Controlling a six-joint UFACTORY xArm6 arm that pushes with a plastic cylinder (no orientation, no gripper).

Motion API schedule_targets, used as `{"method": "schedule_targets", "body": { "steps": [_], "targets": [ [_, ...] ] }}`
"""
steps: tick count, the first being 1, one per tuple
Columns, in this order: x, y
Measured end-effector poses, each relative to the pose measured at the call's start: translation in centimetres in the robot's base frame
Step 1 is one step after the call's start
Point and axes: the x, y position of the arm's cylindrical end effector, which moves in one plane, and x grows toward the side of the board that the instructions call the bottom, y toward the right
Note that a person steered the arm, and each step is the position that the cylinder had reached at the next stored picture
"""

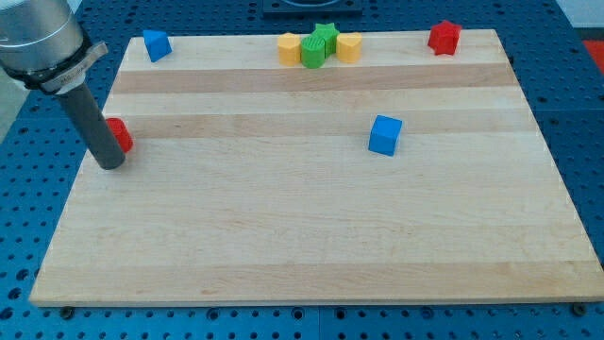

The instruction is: Push the blue cube to the bottom center

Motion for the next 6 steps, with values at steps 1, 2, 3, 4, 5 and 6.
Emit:
{"method": "schedule_targets", "body": {
  "steps": [1, 2, 3, 4, 5, 6],
  "targets": [
    [2.1, 1.4],
    [2.4, 1.9],
    [2.4, 2.8],
    [2.0, 8.9],
    [0.5, 15.7],
    [-2.7, 20.9]
  ]
}}
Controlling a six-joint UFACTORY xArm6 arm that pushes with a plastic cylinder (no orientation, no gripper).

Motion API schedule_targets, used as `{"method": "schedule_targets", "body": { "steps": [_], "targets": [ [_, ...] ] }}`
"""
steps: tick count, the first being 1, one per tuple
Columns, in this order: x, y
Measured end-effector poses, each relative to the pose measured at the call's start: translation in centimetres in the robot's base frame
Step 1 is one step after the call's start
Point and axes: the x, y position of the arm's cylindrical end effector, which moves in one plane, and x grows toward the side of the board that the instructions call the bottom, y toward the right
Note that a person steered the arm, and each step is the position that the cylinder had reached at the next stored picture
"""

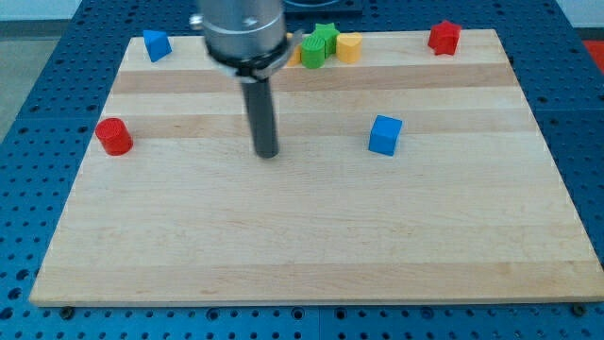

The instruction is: Push the blue cube to the bottom center

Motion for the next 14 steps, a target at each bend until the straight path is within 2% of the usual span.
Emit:
{"method": "schedule_targets", "body": {
  "steps": [1, 2, 3, 4, 5, 7, 9, 11, 13, 14],
  "targets": [
    [-3.9, 4.2],
    [-5.9, 11.3],
    [-5.4, 17.2],
    [-3.7, 17.7],
    [-1.6, 16.5],
    [-1.9, 11.5],
    [3.4, 11.8],
    [6.5, 12.1],
    [7.3, 6.0],
    [9.7, 5.1]
  ]
}}
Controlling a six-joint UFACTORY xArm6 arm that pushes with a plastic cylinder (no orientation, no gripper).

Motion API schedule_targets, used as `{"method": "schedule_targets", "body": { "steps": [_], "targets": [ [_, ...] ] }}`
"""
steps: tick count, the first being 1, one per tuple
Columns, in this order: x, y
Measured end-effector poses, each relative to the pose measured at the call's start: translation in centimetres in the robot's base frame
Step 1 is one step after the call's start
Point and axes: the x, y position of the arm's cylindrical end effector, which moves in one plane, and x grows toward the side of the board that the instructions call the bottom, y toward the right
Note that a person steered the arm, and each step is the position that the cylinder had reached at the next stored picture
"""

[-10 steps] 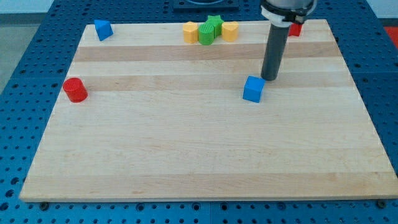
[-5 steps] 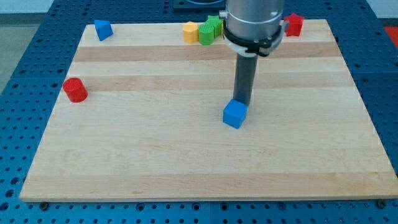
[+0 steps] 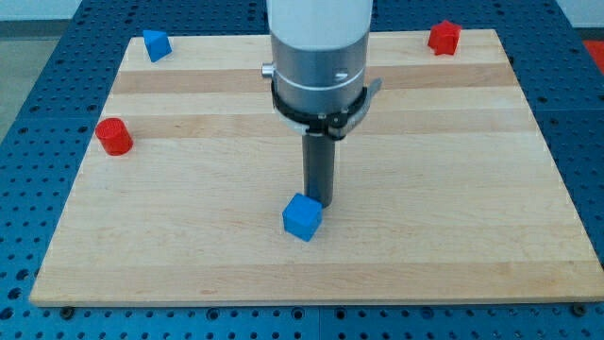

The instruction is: Push the blue cube to the bottom center

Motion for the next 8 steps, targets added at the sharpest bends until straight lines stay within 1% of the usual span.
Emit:
{"method": "schedule_targets", "body": {
  "steps": [1, 3, 6, 7, 8],
  "targets": [
    [1.7, 0.0],
    [3.8, -0.8],
    [5.6, -1.1],
    [5.5, -1.1],
    [2.9, -0.7]
  ]
}}
